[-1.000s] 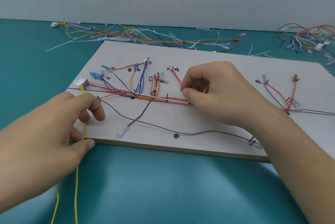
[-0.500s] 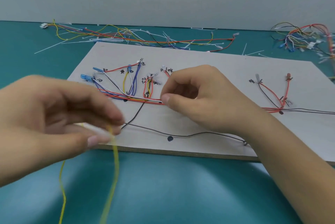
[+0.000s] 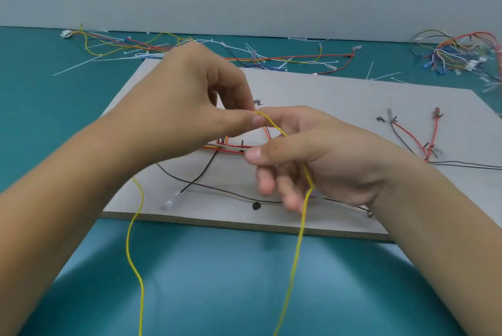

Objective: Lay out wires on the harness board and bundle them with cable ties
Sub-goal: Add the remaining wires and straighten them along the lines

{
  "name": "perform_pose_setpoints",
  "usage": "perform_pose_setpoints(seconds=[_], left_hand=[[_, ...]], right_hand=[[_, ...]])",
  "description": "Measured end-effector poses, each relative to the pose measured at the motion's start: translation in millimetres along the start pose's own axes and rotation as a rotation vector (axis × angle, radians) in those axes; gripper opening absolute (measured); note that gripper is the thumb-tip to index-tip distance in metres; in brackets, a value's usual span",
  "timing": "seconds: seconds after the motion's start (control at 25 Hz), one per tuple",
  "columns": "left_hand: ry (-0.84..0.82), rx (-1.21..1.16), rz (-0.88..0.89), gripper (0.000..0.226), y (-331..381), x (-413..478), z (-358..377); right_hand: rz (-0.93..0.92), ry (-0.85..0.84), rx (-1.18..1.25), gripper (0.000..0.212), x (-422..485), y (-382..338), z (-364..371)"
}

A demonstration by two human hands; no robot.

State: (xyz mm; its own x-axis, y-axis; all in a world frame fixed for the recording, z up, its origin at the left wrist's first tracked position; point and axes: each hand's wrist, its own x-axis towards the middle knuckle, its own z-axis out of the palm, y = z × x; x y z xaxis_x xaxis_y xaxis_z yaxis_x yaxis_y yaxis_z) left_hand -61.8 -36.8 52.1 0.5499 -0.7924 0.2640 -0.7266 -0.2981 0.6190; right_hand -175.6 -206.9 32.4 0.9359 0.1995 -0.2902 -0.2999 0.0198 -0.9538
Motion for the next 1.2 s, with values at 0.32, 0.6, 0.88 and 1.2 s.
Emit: perform_pose_setpoints(seconds=[0.32, 0.6, 0.88, 1.2], left_hand=[[-0.146, 0.085, -0.063, 0.022, -38.6, -13.4, -34.3], [-0.171, 0.245, -0.37, 0.049, -132.9, -23.8, -121.0], [-0.178, 0.051, -0.481, 0.066, -186.5, -45.1, -118.6], [-0.221, -0.046, -0.554, 0.077, -207.6, -50.2, -122.8]], right_hand=[[-0.014, 0.147, -0.19, 0.018, -16.9, -19.9, -30.9], [0.131, 0.288, -0.54, 0.008, -11.9, -13.7, -44.0], [0.196, 0.358, -0.649, 0.009, -9.0, -11.4, -45.0], [0.234, 0.357, -0.697, 0.011, -10.5, -12.3, -45.4]])
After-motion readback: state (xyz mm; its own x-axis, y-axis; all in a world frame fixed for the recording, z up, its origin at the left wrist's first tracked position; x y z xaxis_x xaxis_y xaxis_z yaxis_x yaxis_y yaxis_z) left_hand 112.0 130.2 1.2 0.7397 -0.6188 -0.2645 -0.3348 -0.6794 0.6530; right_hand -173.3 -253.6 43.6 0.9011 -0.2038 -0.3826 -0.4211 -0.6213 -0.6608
